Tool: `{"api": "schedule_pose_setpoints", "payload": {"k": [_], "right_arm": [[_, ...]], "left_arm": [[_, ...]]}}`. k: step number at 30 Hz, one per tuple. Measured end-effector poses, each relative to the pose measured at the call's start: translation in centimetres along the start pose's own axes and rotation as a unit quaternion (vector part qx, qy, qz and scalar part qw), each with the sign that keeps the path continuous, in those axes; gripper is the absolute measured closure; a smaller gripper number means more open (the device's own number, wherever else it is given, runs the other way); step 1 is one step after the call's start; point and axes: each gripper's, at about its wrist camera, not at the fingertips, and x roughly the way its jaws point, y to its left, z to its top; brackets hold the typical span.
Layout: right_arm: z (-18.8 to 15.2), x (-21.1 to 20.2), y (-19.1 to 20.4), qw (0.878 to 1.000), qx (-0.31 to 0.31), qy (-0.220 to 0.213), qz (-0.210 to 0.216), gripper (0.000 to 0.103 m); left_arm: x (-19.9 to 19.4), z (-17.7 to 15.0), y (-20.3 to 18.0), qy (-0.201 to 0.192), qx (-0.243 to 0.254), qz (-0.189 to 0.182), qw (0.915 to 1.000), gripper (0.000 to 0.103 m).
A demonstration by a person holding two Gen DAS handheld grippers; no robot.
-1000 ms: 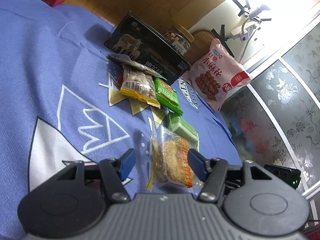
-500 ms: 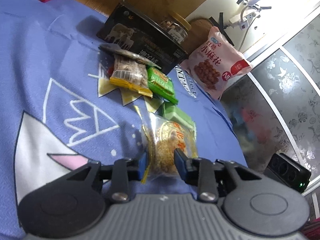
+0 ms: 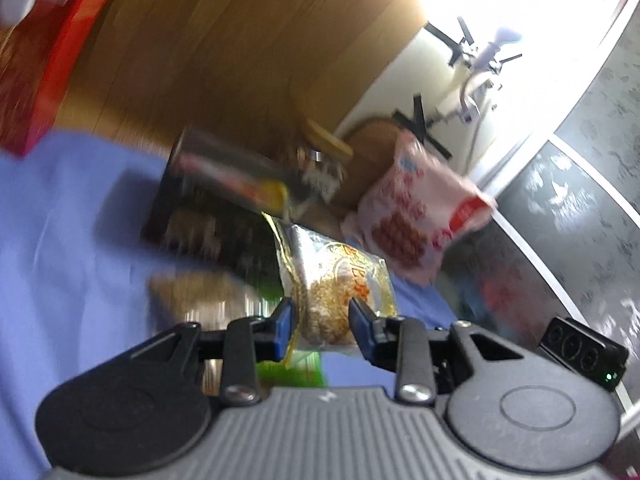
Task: Organize snacks
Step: 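Lower the sesame pastry into the black tin box and open the left gripper, then move the left gripper to the green wrapped snack and close on it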
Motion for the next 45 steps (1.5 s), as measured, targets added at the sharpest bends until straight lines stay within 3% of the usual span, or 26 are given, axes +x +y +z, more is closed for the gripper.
{"api": "schedule_pose_setpoints", "payload": {"k": [5, 9, 13, 16, 22, 28, 33, 36, 39, 41, 45], "right_arm": [[4.4, 3.9, -4.2, 1.000, 0.004, -0.018, -0.022, 0.070], [6.2, 7.4, -6.5, 0.999, 0.012, -0.006, -0.033, 0.070], [6.3, 10.3, -7.8, 0.999, 0.015, 0.020, -0.045, 0.066], [5.9, 11.4, -8.4, 0.997, 0.026, 0.028, -0.064, 0.057], [5.3, 8.2, -8.3, 0.997, 0.048, -0.002, -0.067, 0.057], [3.1, 2.4, -6.0, 0.997, 0.062, -0.023, -0.045, 0.057], [-1.1, -1.0, -4.9, 0.994, 0.098, 0.002, -0.039, 0.057], [-3.5, -1.9, -3.9, 0.994, 0.092, 0.023, -0.057, 0.057], [-5.5, -1.8, -4.6, 0.986, 0.142, 0.061, -0.058, 0.059], [-6.4, -2.2, -4.3, 0.983, 0.166, 0.061, -0.040, 0.059], [-7.2, -1.6, -0.9, 0.989, 0.121, 0.085, -0.005, 0.057]], "left_arm": [[4.2, 5.3, 0.5, -0.026, 0.015, 0.024, 0.9993, 0.074], [7.2, 7.5, 2.0, -0.025, 0.009, 0.048, 0.9985, 0.072], [9.8, 7.9, 3.3, -0.010, 0.014, 0.080, 0.9967, 0.064], [10.8, 7.5, 3.7, -0.005, 0.023, 0.093, 0.9954, 0.062], [8.7, 6.8, 2.7, -0.022, 0.028, 0.082, 0.9960, 0.062], [4.1, 3.2, -0.2, -0.020, 0.037, 0.034, 0.9985, 0.062], [1.2, -2.1, -1.2, 0.013, 0.024, -0.009, 0.9996, 0.062], [0.5, -5.0, -1.1, 0.041, -0.004, -0.034, 0.9986, 0.062], [0.2, -7.3, -0.8, 0.060, -0.023, -0.034, 0.9974, 0.062], [-0.2, -8.3, -0.4, 0.061, -0.031, -0.025, 0.9974, 0.062], [-1.1, -8.8, 1.3, 0.055, -0.063, -0.008, 0.9965, 0.062]]}}
